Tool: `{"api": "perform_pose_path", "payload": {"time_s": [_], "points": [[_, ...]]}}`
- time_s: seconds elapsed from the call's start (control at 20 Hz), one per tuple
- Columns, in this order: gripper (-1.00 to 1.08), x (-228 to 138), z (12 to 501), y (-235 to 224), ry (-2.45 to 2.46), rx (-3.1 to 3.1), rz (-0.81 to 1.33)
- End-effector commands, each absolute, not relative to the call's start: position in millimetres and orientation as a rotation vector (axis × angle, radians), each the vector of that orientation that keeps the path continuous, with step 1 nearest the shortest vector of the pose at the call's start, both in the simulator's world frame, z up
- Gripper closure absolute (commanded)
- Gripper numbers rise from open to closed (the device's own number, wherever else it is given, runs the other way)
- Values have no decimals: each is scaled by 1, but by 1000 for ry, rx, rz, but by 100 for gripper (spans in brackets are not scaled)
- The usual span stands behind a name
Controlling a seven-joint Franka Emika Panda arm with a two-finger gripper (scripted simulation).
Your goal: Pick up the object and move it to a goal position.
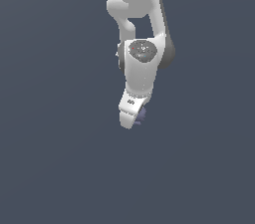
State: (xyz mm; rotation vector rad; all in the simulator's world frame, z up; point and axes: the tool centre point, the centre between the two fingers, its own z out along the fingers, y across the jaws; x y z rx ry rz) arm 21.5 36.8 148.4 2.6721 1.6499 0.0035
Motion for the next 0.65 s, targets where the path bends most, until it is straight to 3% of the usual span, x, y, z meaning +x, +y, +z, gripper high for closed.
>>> {"api": "perform_pose_path", "payload": {"time_s": [0.0,0.6], "points": [[108,21,164,30,1651,2673,2],[108,22,179,24,1650,2674,0]]}}
